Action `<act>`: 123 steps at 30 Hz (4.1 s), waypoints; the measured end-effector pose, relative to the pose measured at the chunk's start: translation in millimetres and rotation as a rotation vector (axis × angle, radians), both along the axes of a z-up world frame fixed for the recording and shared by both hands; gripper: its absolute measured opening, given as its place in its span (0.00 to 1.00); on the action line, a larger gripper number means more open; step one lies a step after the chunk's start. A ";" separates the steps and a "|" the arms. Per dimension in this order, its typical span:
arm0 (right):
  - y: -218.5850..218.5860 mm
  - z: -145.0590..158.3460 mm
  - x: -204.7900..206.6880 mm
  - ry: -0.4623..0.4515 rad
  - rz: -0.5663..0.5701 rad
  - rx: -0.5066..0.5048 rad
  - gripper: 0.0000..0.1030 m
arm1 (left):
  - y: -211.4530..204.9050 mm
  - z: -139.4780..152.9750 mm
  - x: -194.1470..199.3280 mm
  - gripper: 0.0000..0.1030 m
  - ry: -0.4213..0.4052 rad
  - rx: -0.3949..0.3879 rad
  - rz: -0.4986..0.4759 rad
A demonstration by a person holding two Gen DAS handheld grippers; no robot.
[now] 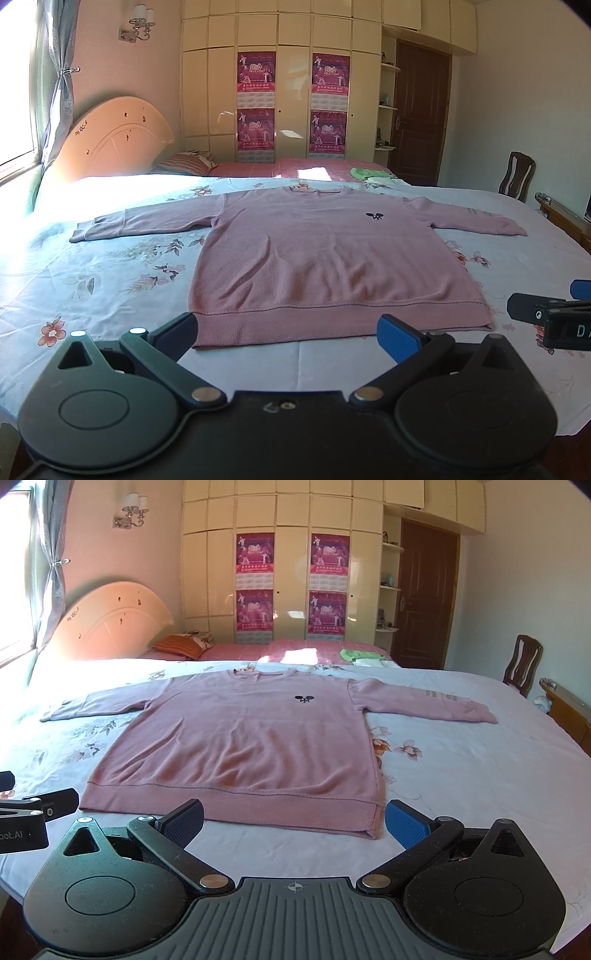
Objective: Fold small clothes
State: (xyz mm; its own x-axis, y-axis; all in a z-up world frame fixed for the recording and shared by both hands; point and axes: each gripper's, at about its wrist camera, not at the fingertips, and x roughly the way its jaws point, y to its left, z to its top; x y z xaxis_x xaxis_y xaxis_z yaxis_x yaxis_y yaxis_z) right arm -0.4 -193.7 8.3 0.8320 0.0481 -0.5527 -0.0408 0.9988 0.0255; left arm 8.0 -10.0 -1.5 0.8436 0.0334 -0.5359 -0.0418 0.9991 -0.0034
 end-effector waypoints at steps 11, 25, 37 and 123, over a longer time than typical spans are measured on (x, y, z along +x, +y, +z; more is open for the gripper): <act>-0.1 -1.3 0.5 0.005 -0.002 0.005 1.00 | 3.1 0.1 -0.6 1.00 0.009 0.007 0.002; -16.0 -4.1 3.4 0.030 -0.064 0.021 1.00 | 2.8 -1.5 3.7 1.00 0.003 -0.005 0.002; -43.9 -9.8 58.7 0.047 -0.052 0.040 1.00 | -15.3 -4.3 64.1 1.00 0.025 0.018 0.019; -365.1 -71.1 390.1 0.002 -0.533 0.139 0.07 | -8.5 -106.1 376.5 0.78 0.275 0.004 0.043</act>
